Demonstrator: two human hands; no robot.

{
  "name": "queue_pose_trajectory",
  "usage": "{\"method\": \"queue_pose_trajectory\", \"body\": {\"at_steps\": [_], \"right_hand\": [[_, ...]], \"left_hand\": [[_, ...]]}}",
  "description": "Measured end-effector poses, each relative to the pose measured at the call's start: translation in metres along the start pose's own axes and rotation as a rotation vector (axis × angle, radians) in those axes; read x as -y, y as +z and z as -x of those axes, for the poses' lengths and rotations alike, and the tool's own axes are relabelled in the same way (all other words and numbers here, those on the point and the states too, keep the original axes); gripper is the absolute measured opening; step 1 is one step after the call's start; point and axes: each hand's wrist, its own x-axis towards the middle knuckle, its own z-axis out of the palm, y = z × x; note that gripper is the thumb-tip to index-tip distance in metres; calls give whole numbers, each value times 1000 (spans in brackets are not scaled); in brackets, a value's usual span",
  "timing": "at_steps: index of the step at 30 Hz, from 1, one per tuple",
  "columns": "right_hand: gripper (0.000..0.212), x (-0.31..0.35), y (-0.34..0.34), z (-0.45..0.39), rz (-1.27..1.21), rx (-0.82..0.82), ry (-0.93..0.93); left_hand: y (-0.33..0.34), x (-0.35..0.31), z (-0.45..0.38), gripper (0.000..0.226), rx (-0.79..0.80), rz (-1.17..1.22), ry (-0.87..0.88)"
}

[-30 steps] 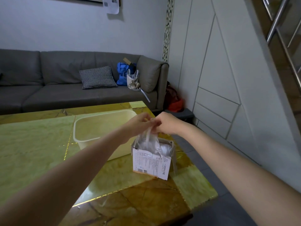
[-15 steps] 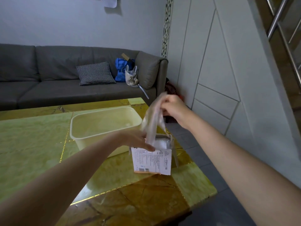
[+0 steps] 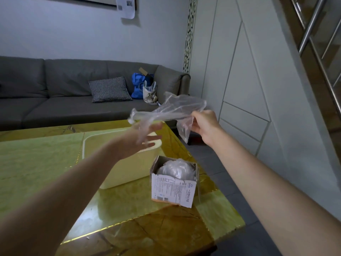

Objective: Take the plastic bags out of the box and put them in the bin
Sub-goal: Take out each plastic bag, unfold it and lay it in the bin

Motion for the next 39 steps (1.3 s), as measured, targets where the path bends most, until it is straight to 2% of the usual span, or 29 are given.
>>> {"method": "queue_pose_trajectory", "body": {"at_steps": [2,3,6,7,10,12,13,15,16,17,18,20,22,24,26,27,29,31,33,36,39], "right_hand": [[13,-9,-1,9,0,75,10],[13,-14,-2,13,48,134,9],[4,-26,-9,23,233,373,74],[13,-28,-11,25,215,437,113],[36,-27,-14,18,-60,475,258],[56,-25,-11,16,-139,475,355],[58,-25,-8,17,-108,524,370],[42,-30,2,18,-74,619,345],[29,-32,9,19,-95,597,332],[14,-32,16,20,-140,508,317],[9,-32,20,18,-197,364,292],[19,-32,21,6,-242,36,183],[25,-29,15,-5,-79,-207,10],[29,-26,10,-9,213,-274,-188],[21,-20,15,-5,406,-118,-346],[13,-15,21,-1,483,-2,-410],[10,-4,35,10,649,233,-521],[12,4,49,18,776,418,-582],[21,10,54,20,818,439,-633],[24,16,48,16,704,366,-637],[22,15,50,2,663,219,-670]], "left_hand": [[1,-5,-3,29,-122,339,20],[3,-10,-4,17,-203,434,19],[3,-17,-6,11,-382,569,2],[1,-16,-8,11,-412,572,-12],[-6,-16,-7,10,-385,522,-8],[-12,-14,-6,9,-326,503,8],[-15,-13,-5,9,-312,499,13],[-18,-11,-4,10,-317,512,18],[-19,-11,-2,11,-321,519,15],[-20,-9,0,11,-322,512,6],[-21,-7,3,12,-321,482,-15],[-25,0,11,12,-349,346,-126],[-38,10,20,10,-464,246,-280],[-51,14,26,14,-627,205,-367],[-54,10,23,31,-755,25,-293],[-50,3,20,39,-753,-46,-176],[-34,-17,13,51,-553,-51,20],[-17,-30,9,41,-258,-68,7],[-14,-30,9,21,-91,-129,-95],[-28,-12,14,10,-91,-84,-214],[-57,-3,21,12,-273,33,-221]]}}
